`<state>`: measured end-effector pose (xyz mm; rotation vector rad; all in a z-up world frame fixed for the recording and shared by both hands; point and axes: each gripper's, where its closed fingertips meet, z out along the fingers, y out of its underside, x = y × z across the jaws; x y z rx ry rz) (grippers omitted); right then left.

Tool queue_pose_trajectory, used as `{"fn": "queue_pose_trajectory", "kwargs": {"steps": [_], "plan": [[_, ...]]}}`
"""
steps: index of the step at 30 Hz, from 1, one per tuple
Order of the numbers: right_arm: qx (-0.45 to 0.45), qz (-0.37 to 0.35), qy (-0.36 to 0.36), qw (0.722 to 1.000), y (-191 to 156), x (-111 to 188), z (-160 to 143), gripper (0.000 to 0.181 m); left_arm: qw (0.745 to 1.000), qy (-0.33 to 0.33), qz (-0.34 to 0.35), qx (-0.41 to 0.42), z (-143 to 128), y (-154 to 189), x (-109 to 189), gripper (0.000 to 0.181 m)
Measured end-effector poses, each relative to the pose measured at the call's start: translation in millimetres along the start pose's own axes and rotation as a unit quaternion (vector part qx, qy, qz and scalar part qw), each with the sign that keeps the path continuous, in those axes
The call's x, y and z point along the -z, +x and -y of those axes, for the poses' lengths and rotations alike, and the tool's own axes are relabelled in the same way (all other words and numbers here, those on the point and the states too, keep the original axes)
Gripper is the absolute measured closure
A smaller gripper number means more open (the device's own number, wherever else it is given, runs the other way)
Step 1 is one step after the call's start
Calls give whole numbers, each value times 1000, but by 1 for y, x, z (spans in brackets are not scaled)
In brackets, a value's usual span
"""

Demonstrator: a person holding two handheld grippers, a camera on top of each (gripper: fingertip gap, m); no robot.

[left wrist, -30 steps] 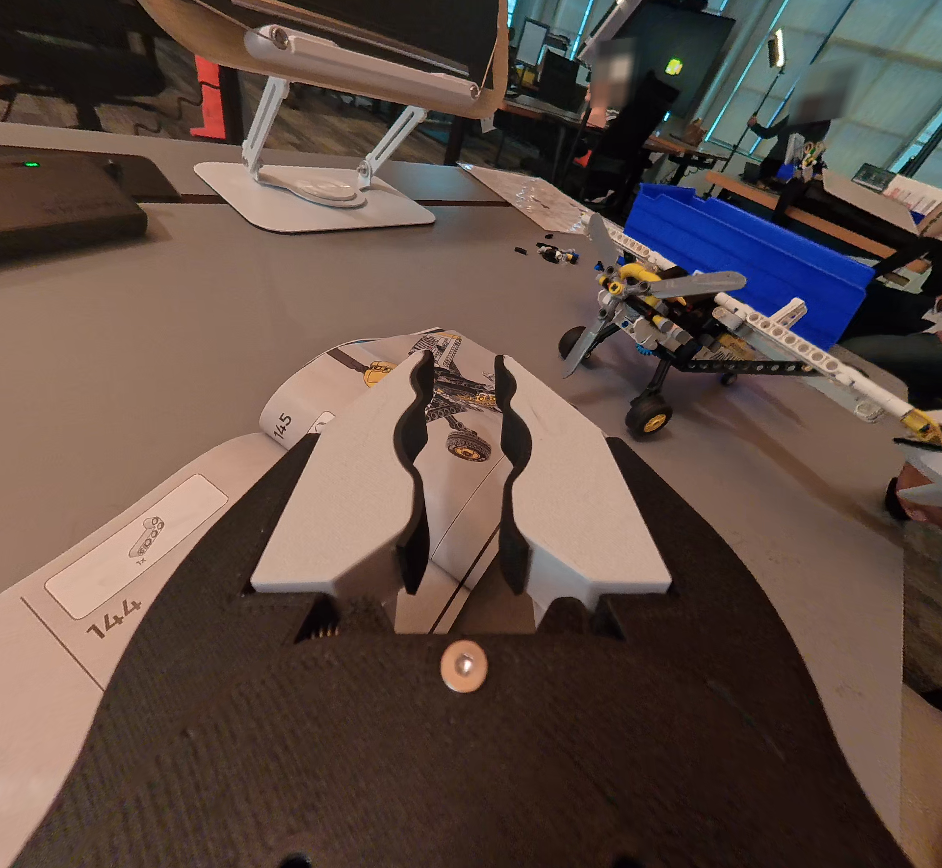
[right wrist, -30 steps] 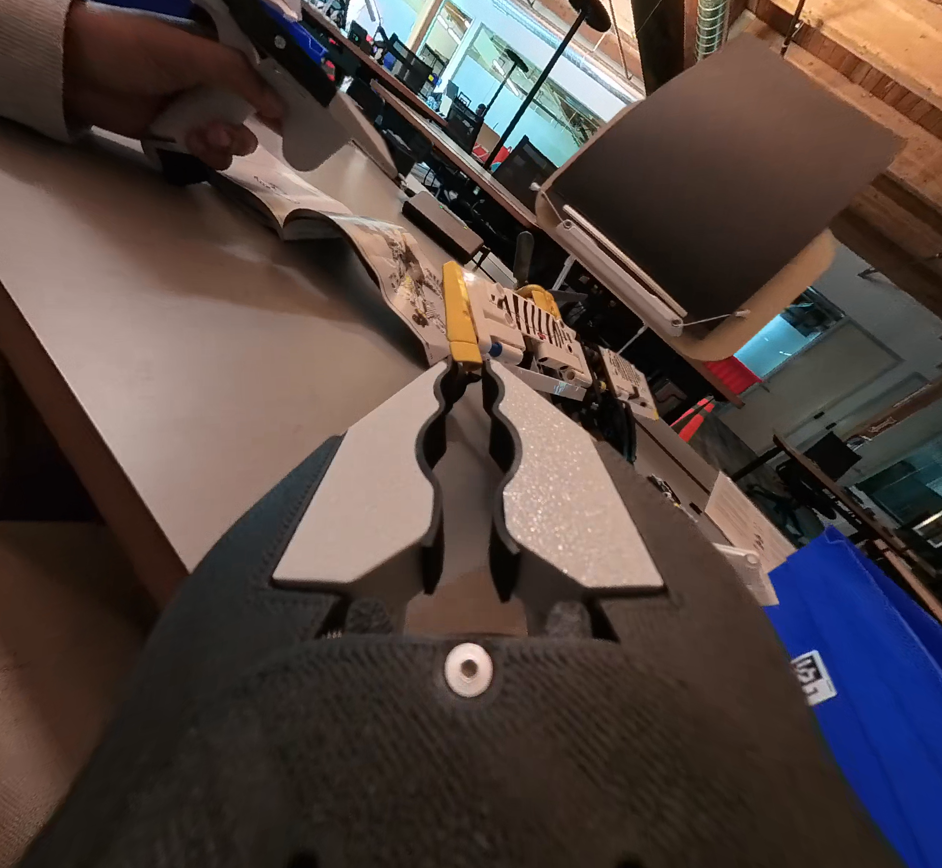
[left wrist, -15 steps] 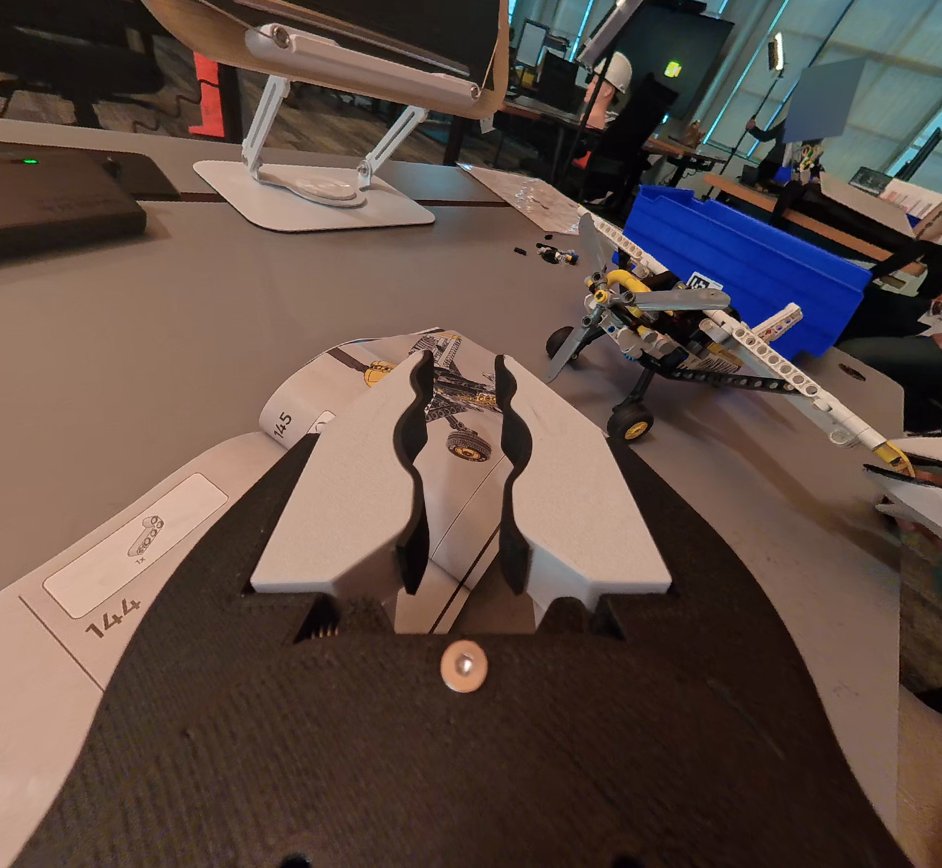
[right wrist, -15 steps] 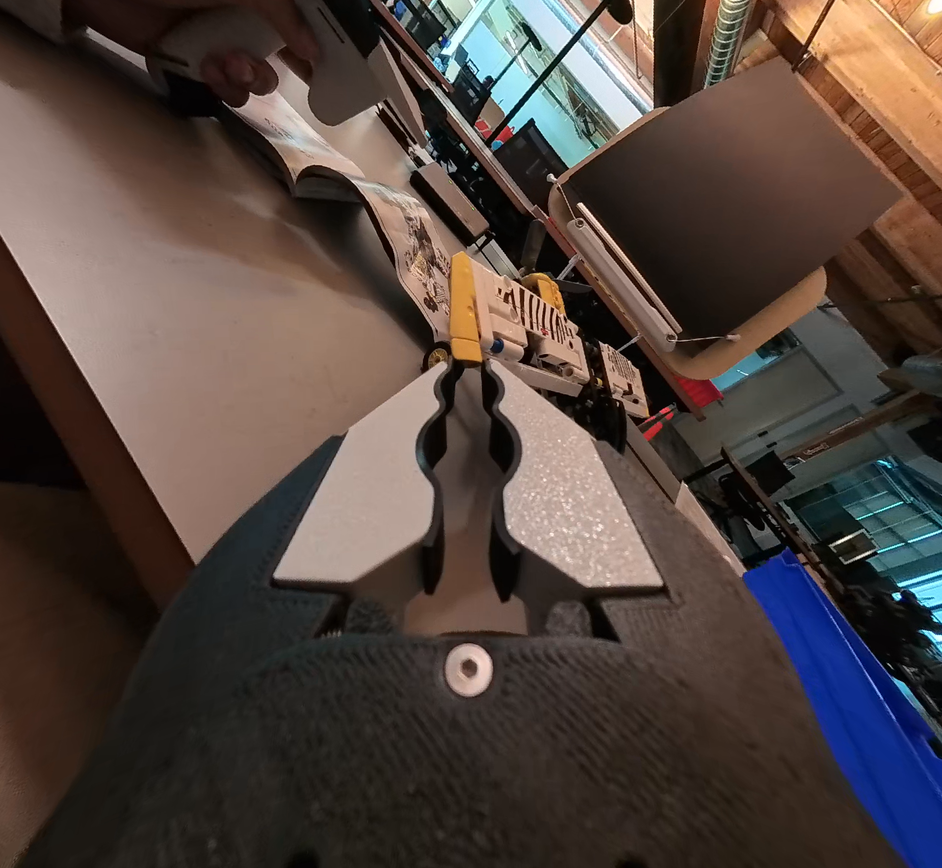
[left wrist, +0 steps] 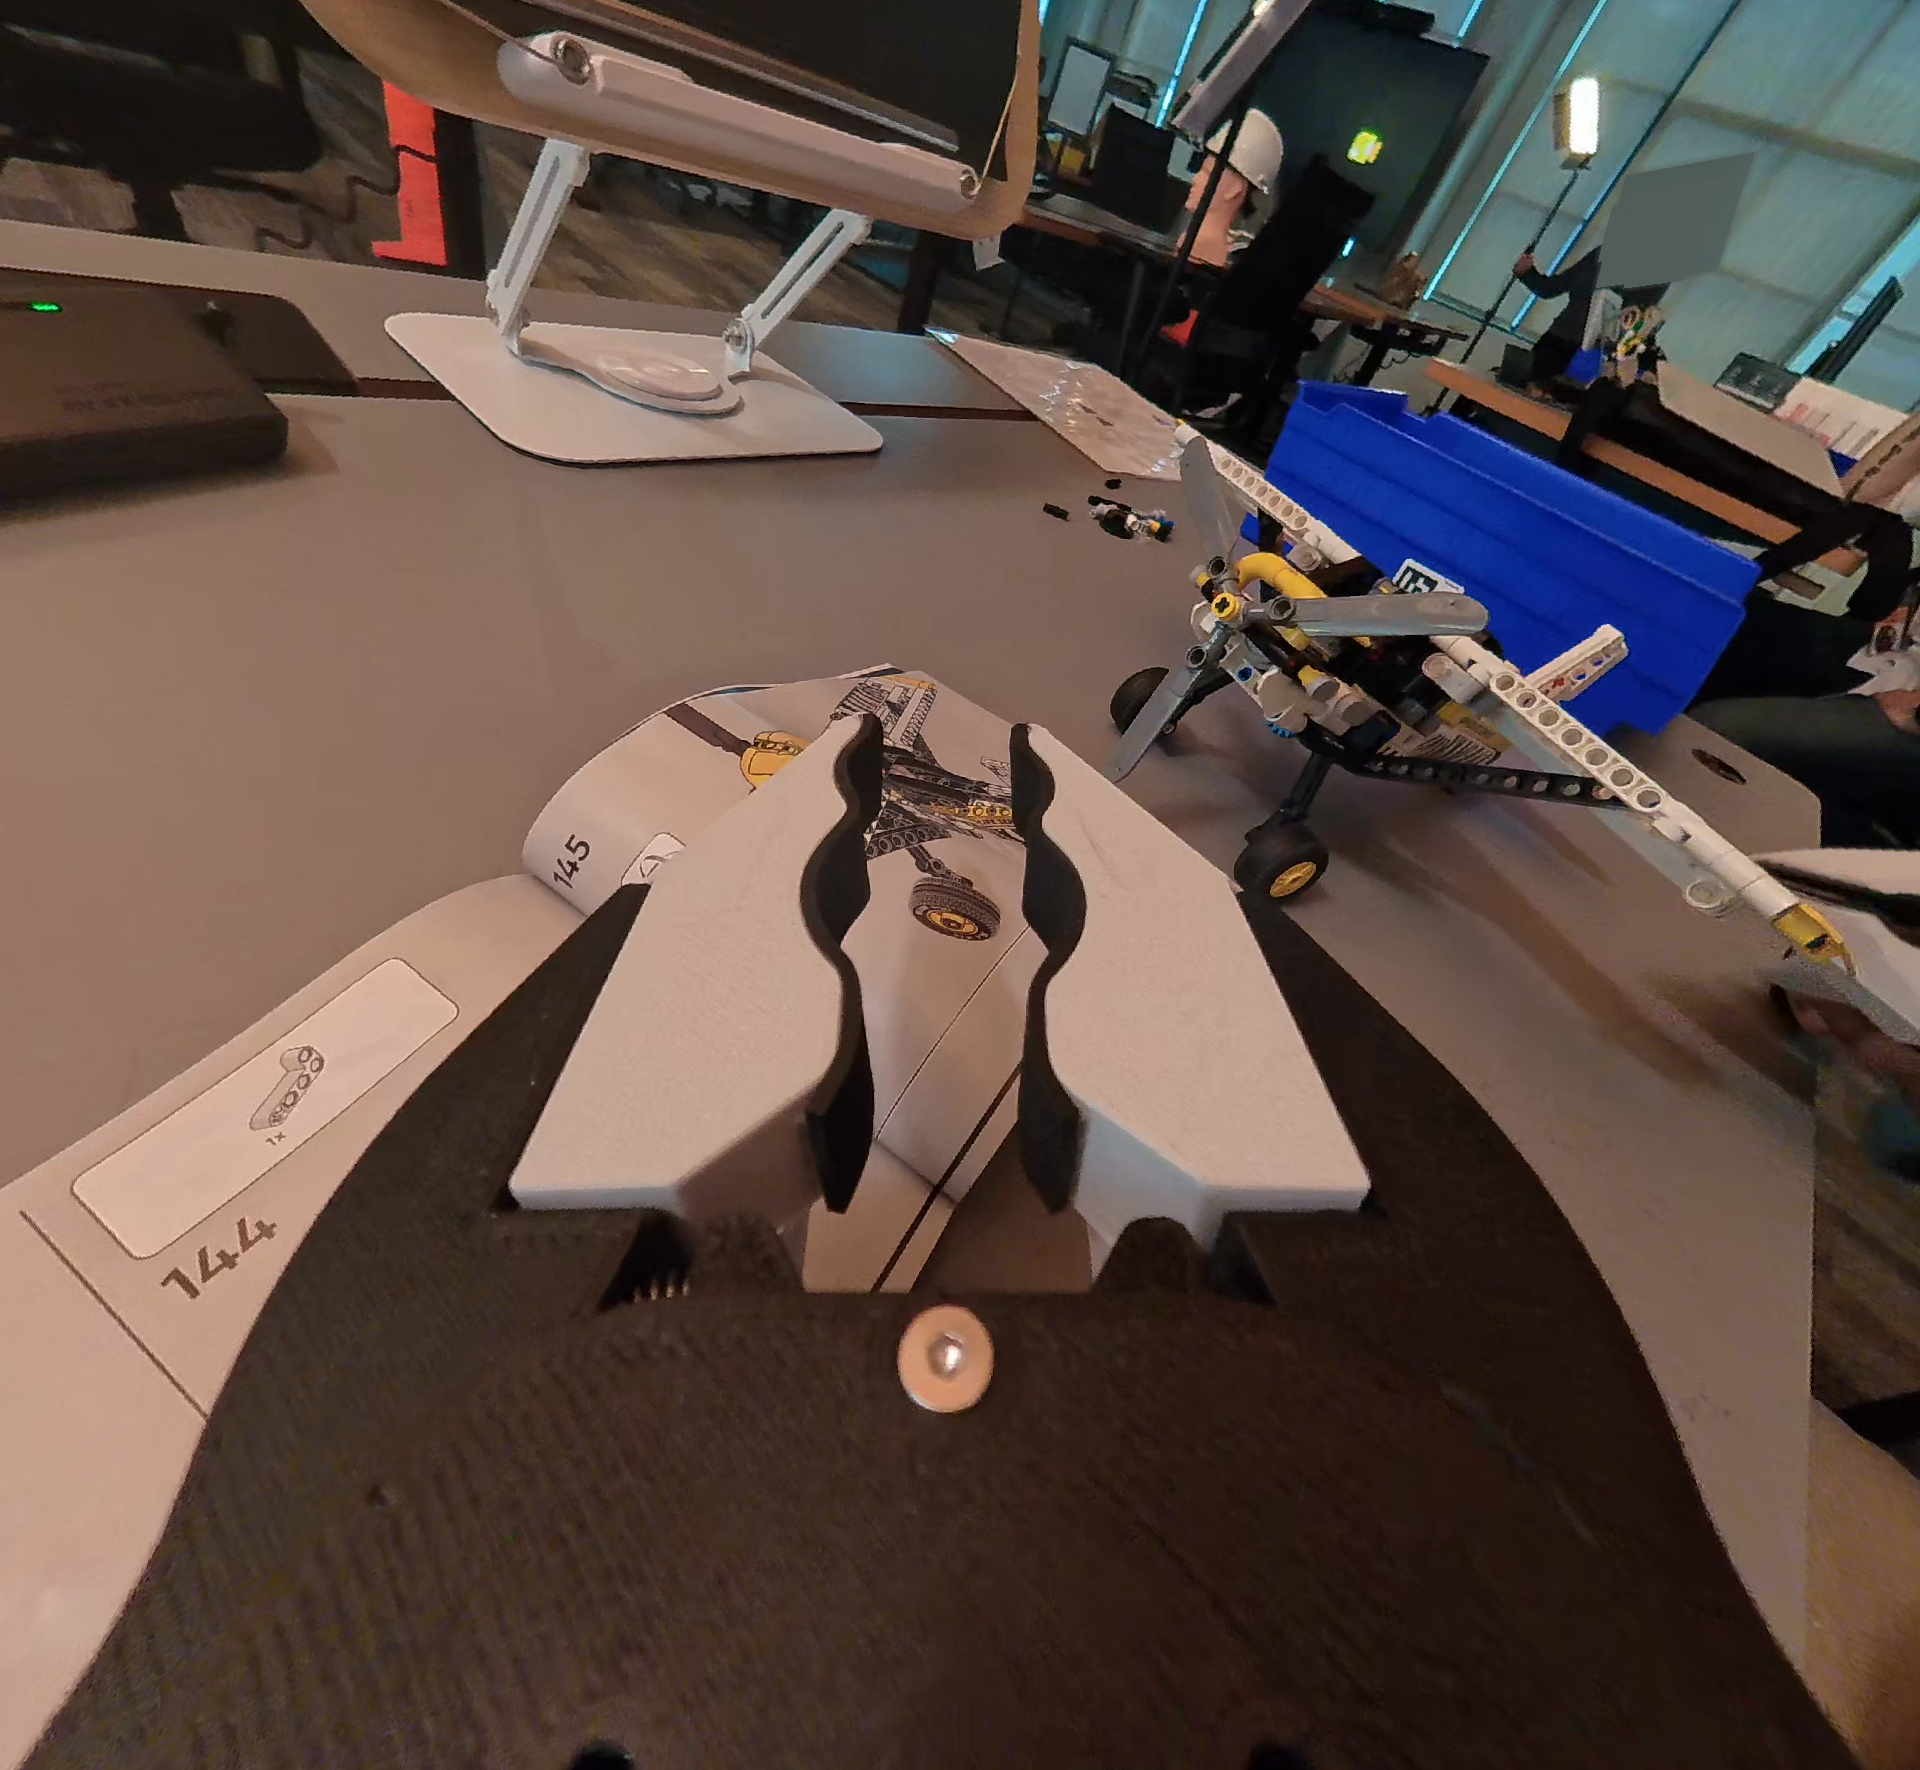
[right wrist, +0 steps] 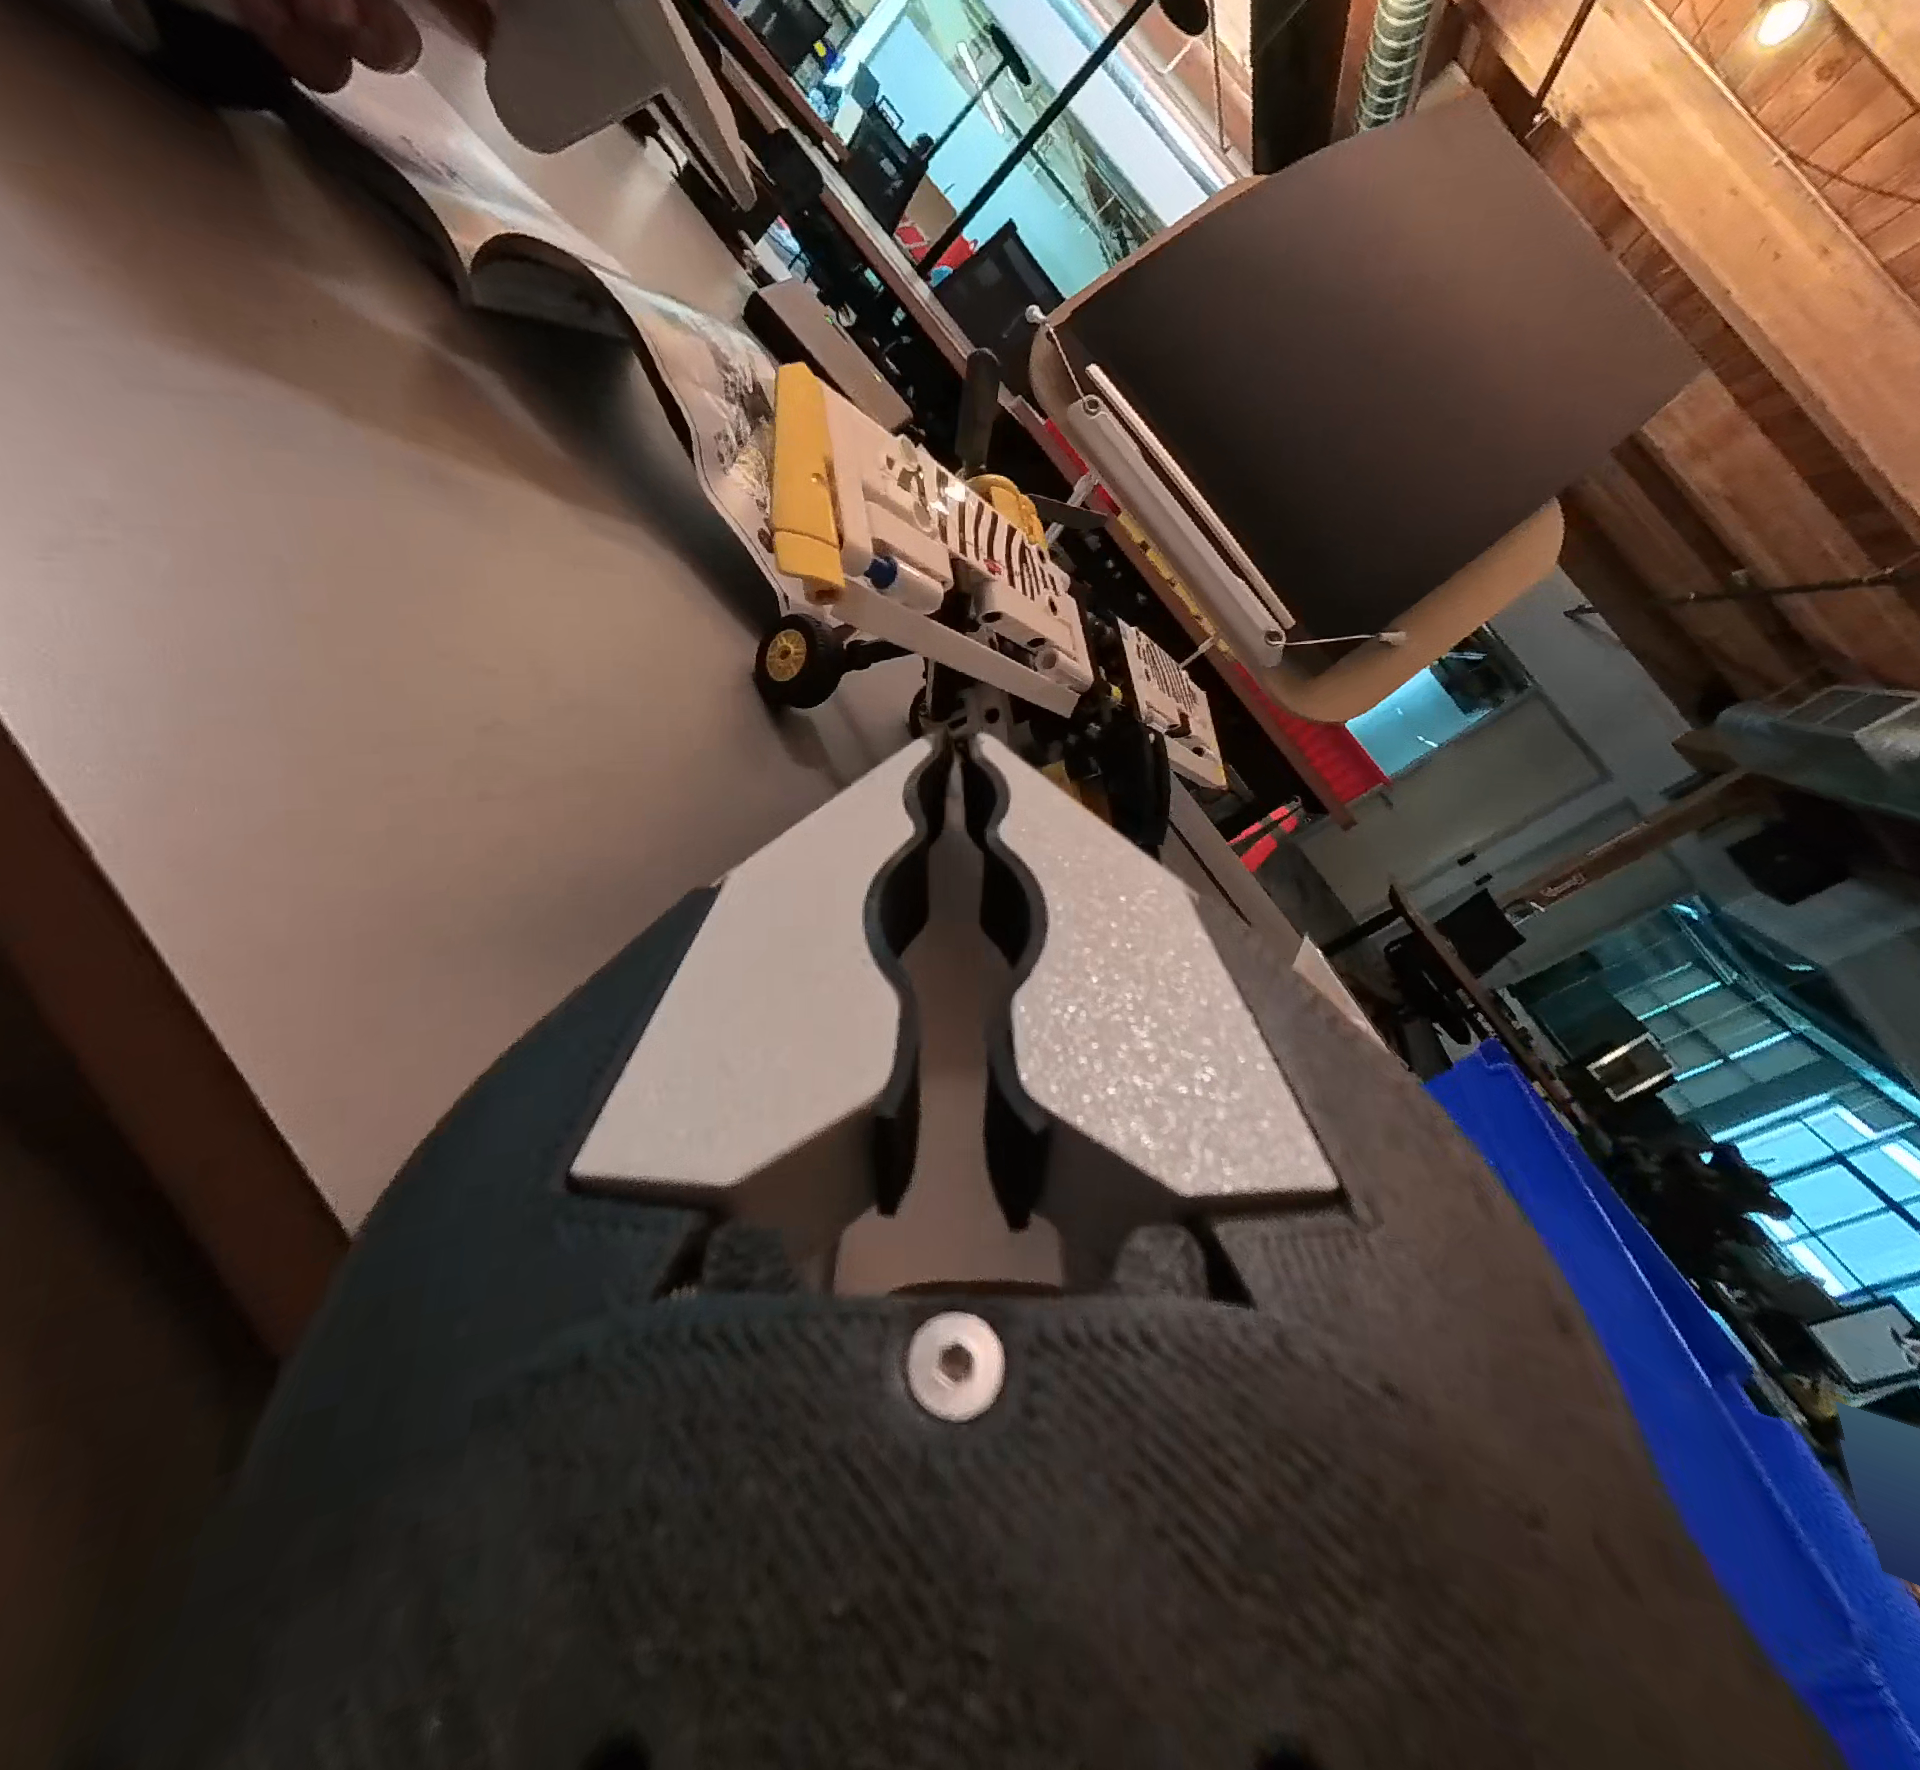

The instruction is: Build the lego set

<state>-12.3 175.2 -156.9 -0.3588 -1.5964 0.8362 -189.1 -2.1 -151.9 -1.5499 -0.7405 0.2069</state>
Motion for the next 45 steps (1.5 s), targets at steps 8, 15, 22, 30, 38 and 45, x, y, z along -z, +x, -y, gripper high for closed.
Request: {"fn": "queue_pose_trajectory", "kwargs": {"steps": [8, 15, 22, 30, 38, 45], "plan": [[21, 28, 34, 999, -26, -8, 25, 143, 1000, 0, 0, 2, 0, 0, 0, 160], [22, -2, 18, 1000, -22, -21, 35, 168, 1000, -2, -3, 7, -1, 0, 0, 160], [49, 1, 31, 998, -14, -9, 25, 169, 1000, 0, -4, 9, 0, 0, 0, 159], [68, 28, 47, 996, -5, 11, 9, 169, 1000, 1, -4, 11, 0, -1, 0, 159], [61, 41, 44, 996, 7, 28, -3, 167, 1000, -1, -6, 14, 0, -1, 0, 159], [47, 42, 44, 997, -3, 16, 2, 166, 1000, -2, -6, 18, -1, -2, 0, 159]]}}
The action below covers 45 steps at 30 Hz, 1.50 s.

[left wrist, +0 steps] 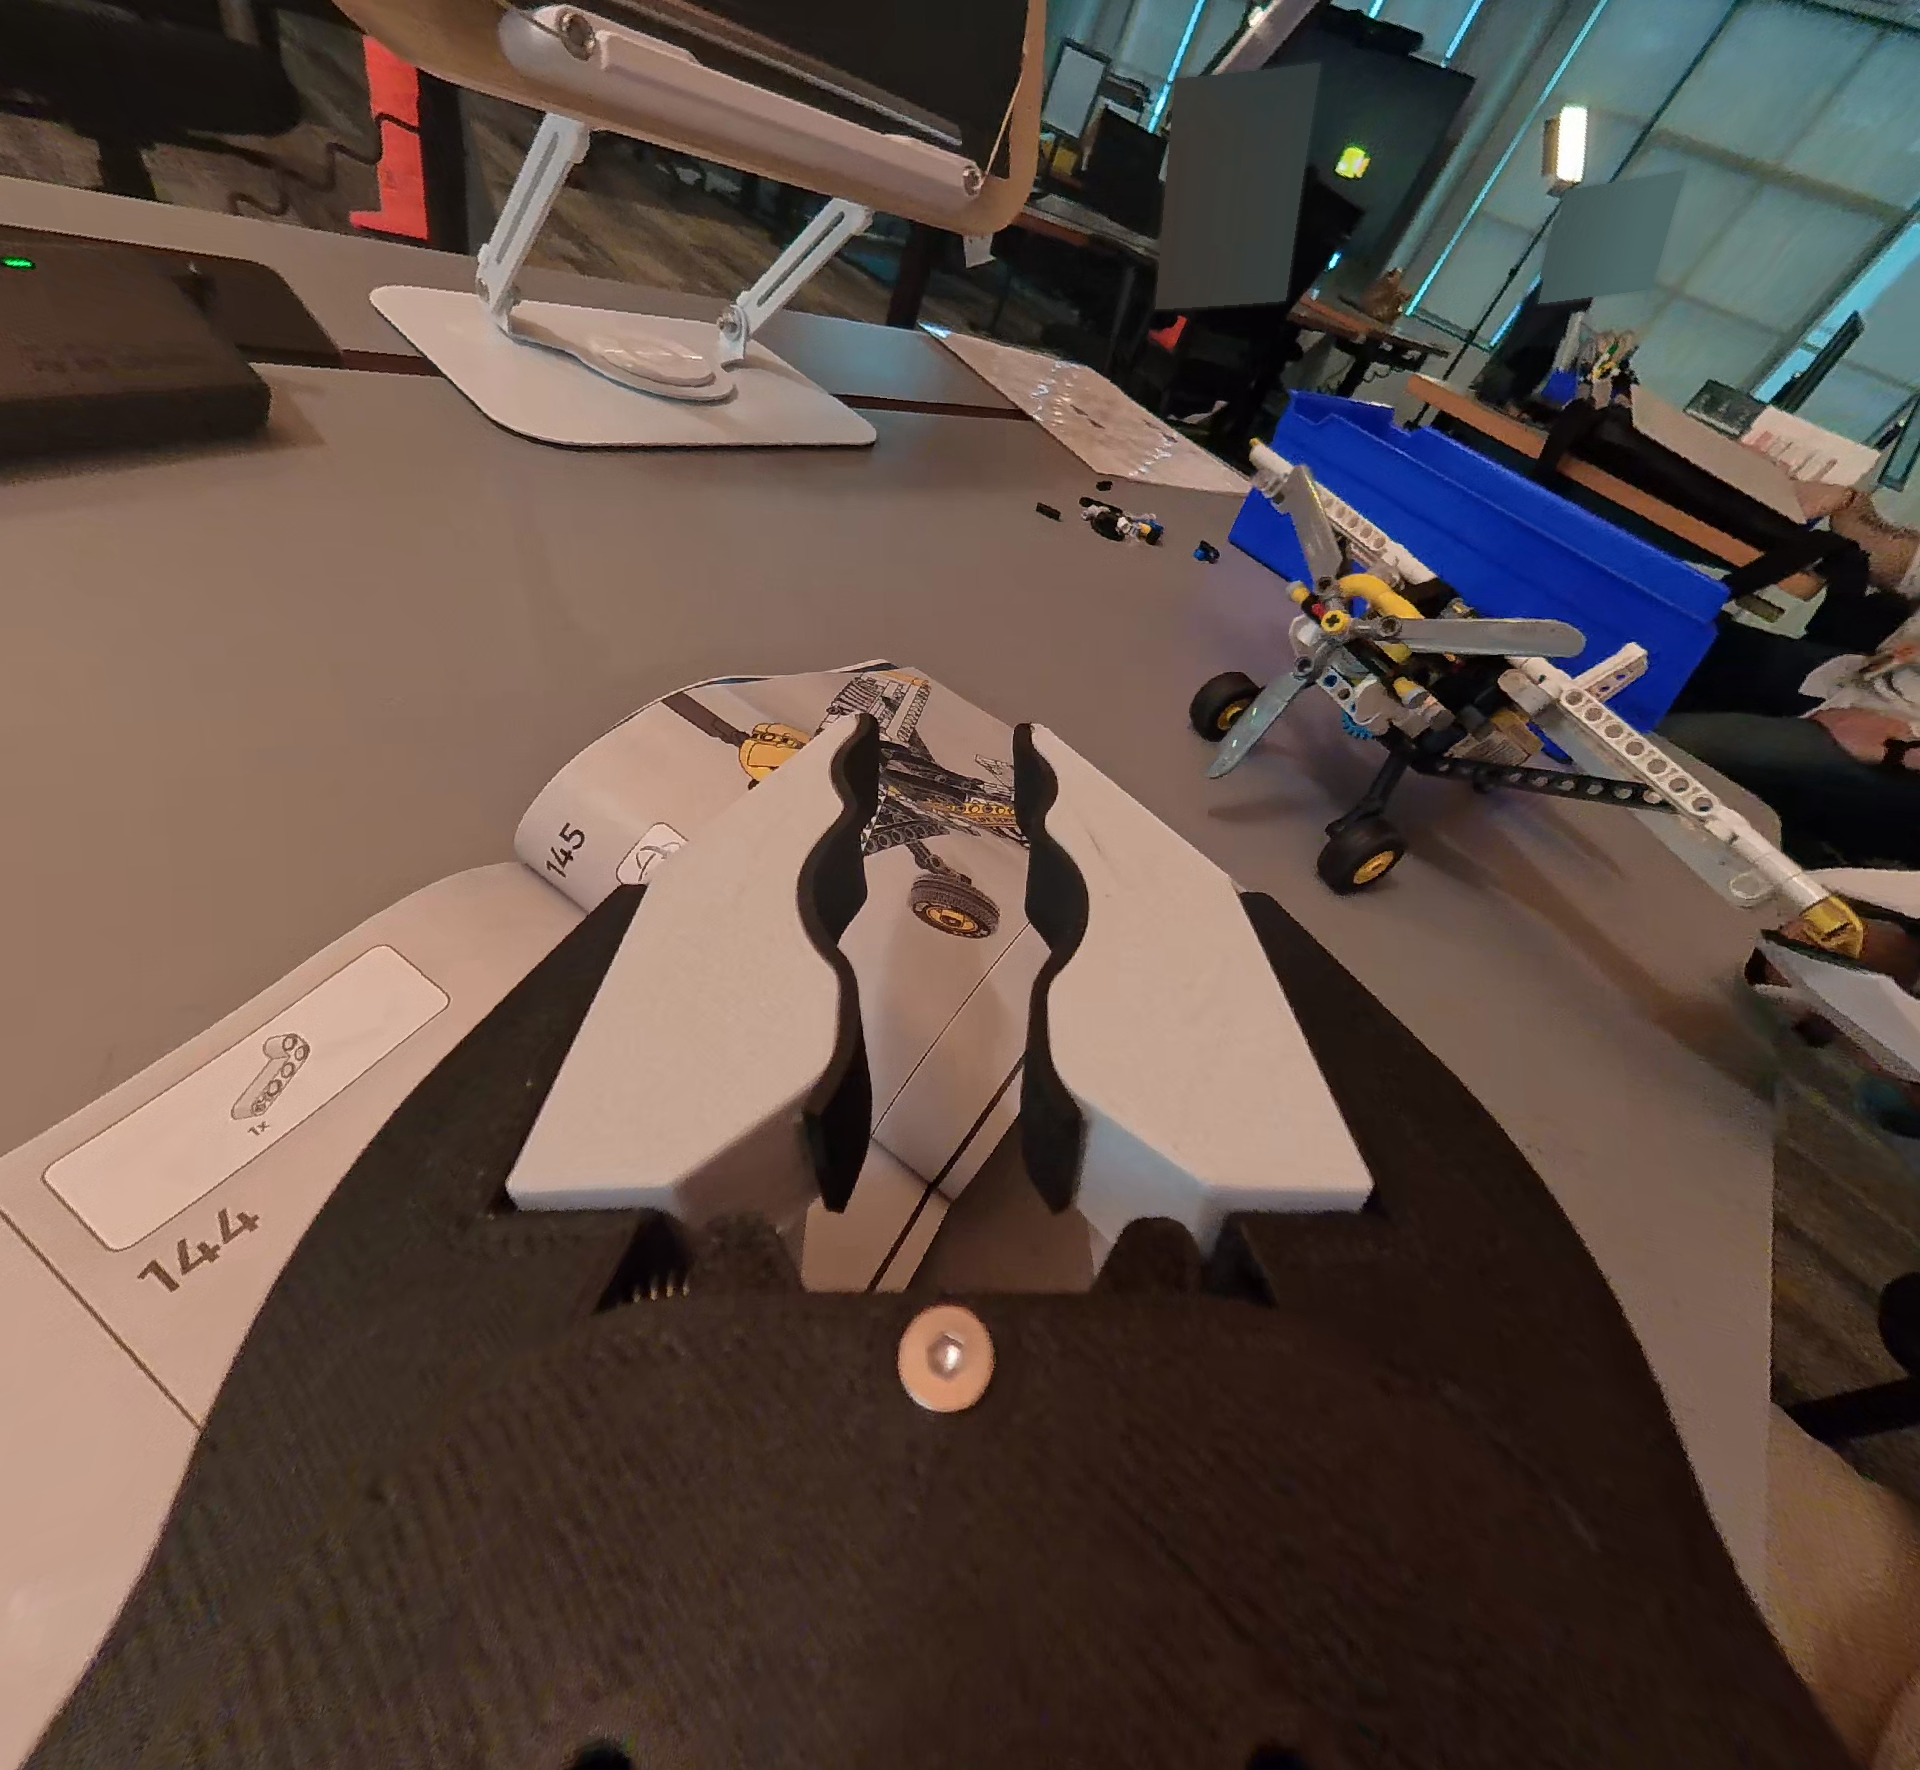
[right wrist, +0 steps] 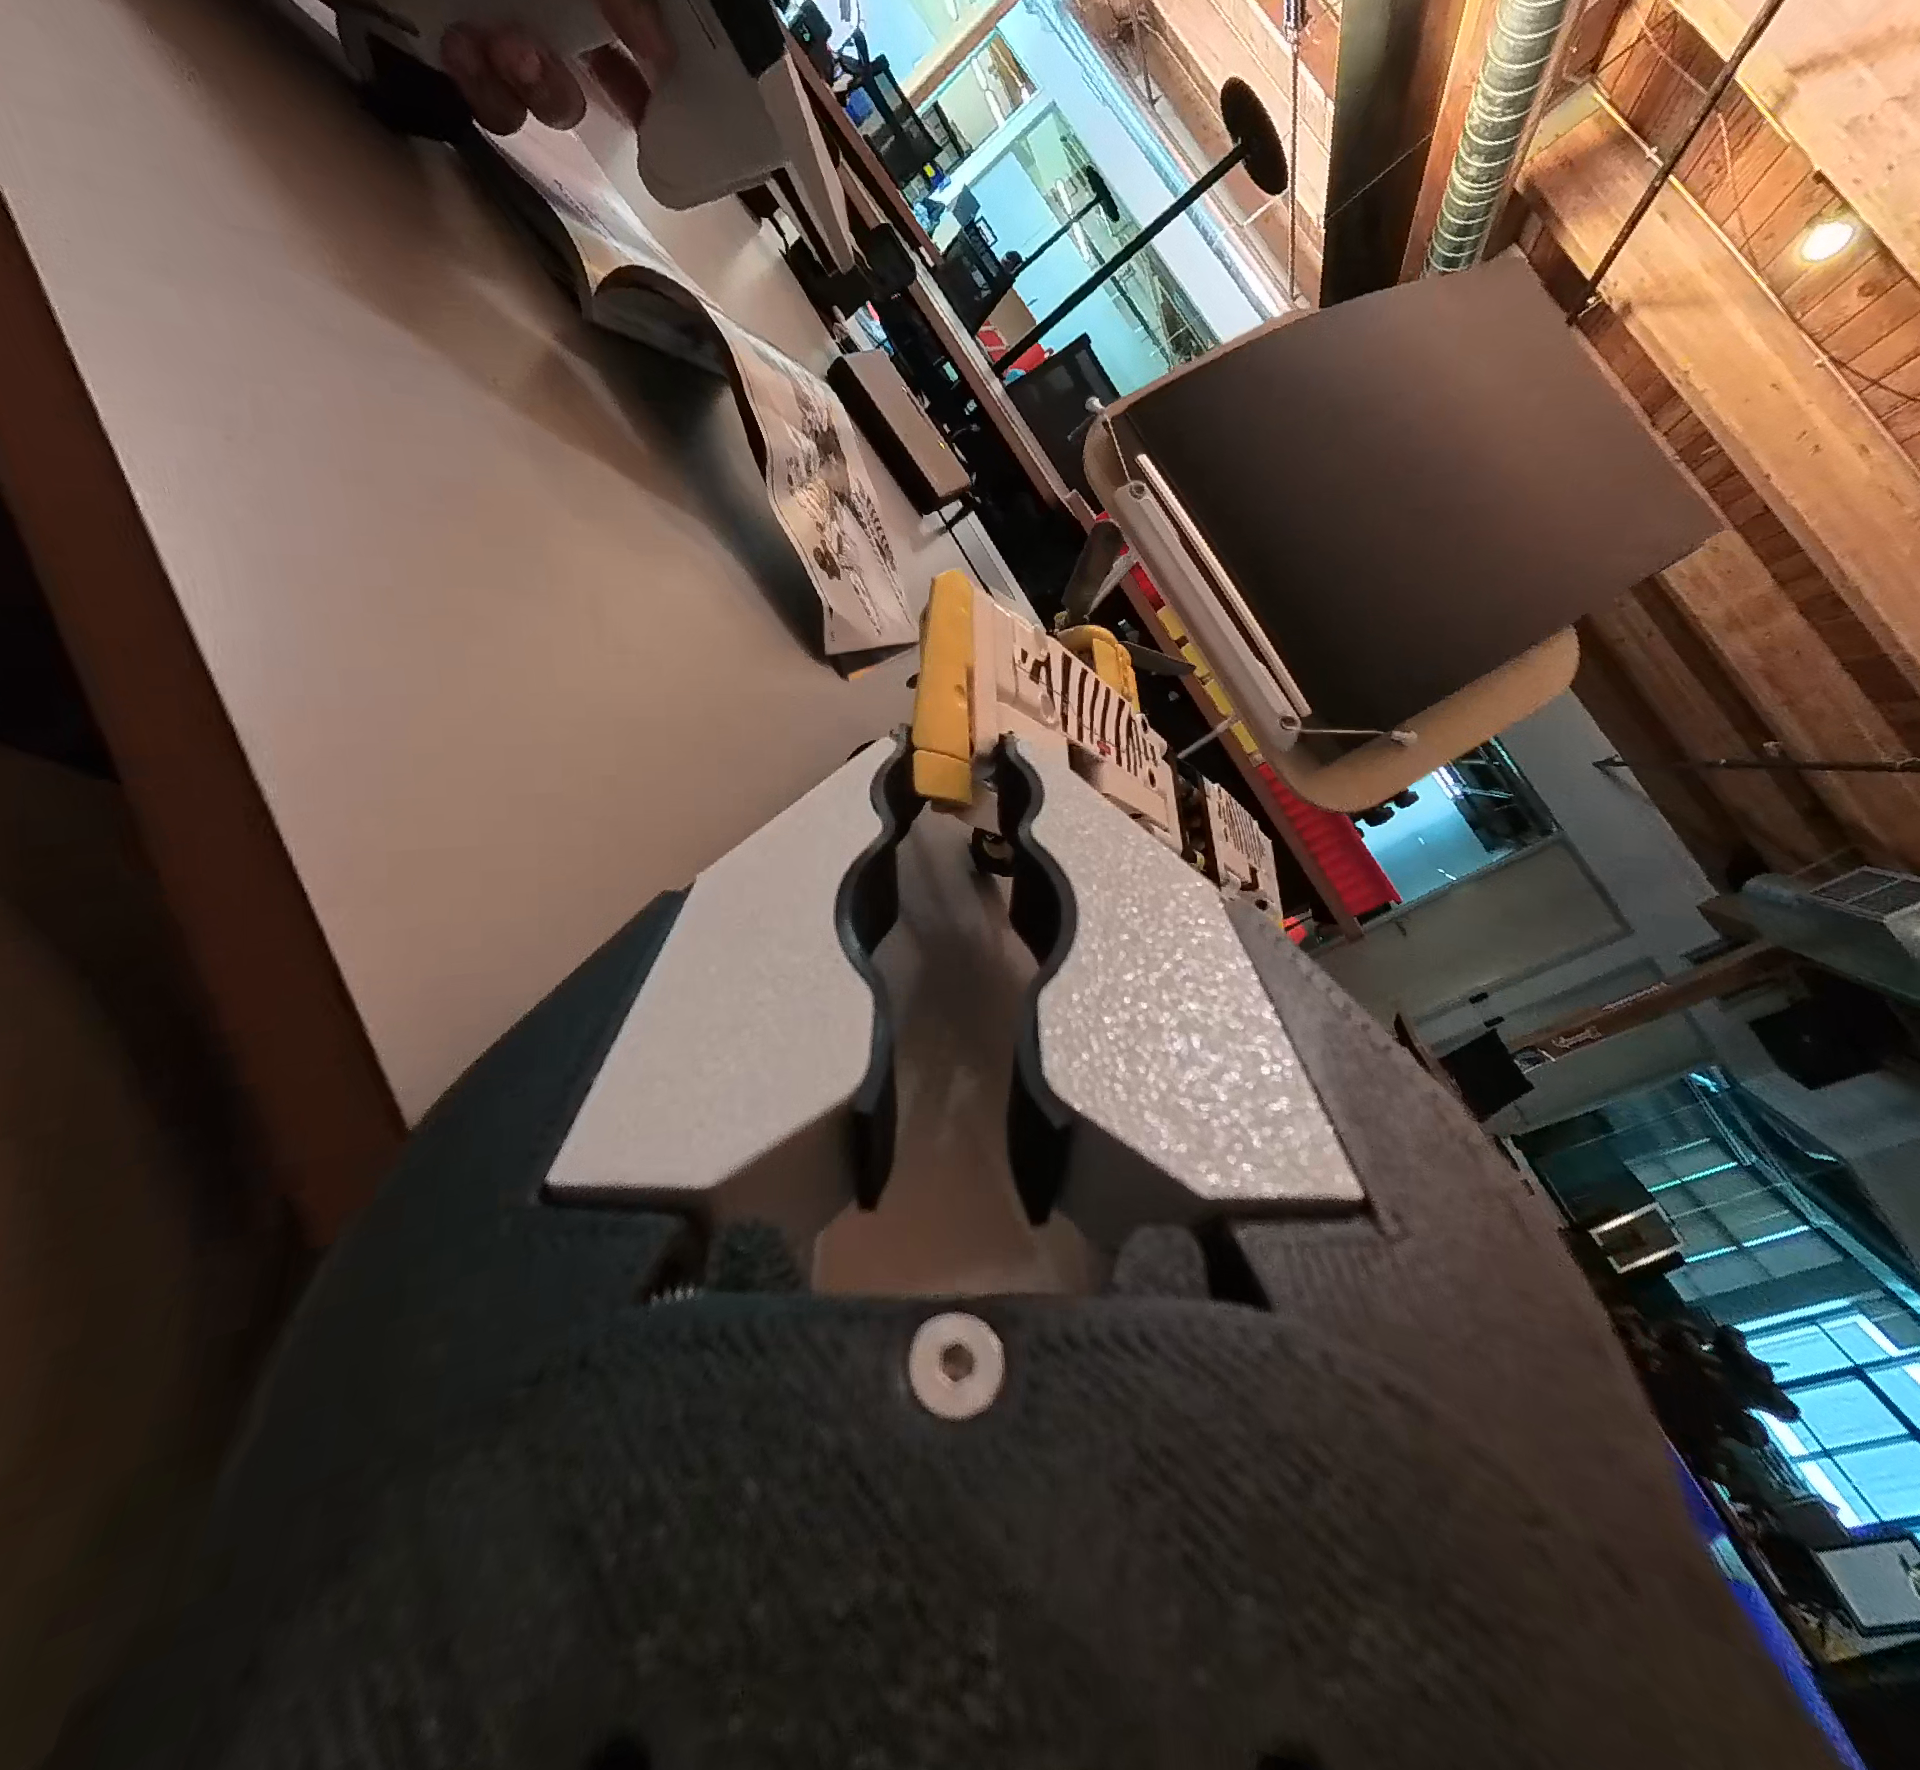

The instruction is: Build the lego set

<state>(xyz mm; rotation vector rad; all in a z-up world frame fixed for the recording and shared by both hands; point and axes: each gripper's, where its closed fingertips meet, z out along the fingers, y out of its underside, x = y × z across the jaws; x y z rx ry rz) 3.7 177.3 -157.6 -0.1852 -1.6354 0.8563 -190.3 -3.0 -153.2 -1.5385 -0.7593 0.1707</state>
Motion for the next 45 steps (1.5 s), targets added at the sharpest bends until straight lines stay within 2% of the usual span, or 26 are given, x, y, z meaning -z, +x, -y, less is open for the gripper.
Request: {"fn": "queue_pose_trajectory", "kwargs": {"steps": [8, 12, 17, 22, 25, 29, 32, 36, 41, 45], "plan": [[1, 11, -15, 1000, -14, -29, 12, 166, 1000, 1, 0, 6, 0, -2, 0, 158], [7, 18, -19, 1000, -15, -32, 13, 165, 1000, 2, 0, 6, 0, -1, 0, 158], [6, 31, -18, 999, -13, -24, 7, 165, 1000, 6, 0, -2, 1, -1, 1, 158], [-18, 46, -27, 998, -3, -1, -7, 165, 997, 37, 51, -54, 13, -8, 9, 158], [-36, 46, -32, 998, 2, 10, -15, 165, 996, 40, 70, -30, 17, -15, 15, 158], [-56, 48, -29, 997, 2, 13, -18, 164, 988, 105, 115, 21, 36, -39, 35, 158], [-54, 42, -27, 997, -2, 4, -15, 164, 978, 156, 130, 45, 50, -52, 52, 156], [-36, 48, -41, 997, -13, -19, -4, 164, 972, 188, 136, 41, 59, -53, 63, 153], [-5, 68, -37, 997, -26, -47, 9, 164, 969, 201, 139, 27, 63, -51, 68, 153], [-5, 84, -30, 996, -27, -54, 12, 164, 970, 200, 138, 33, 61, -53, 68, 153]]}}
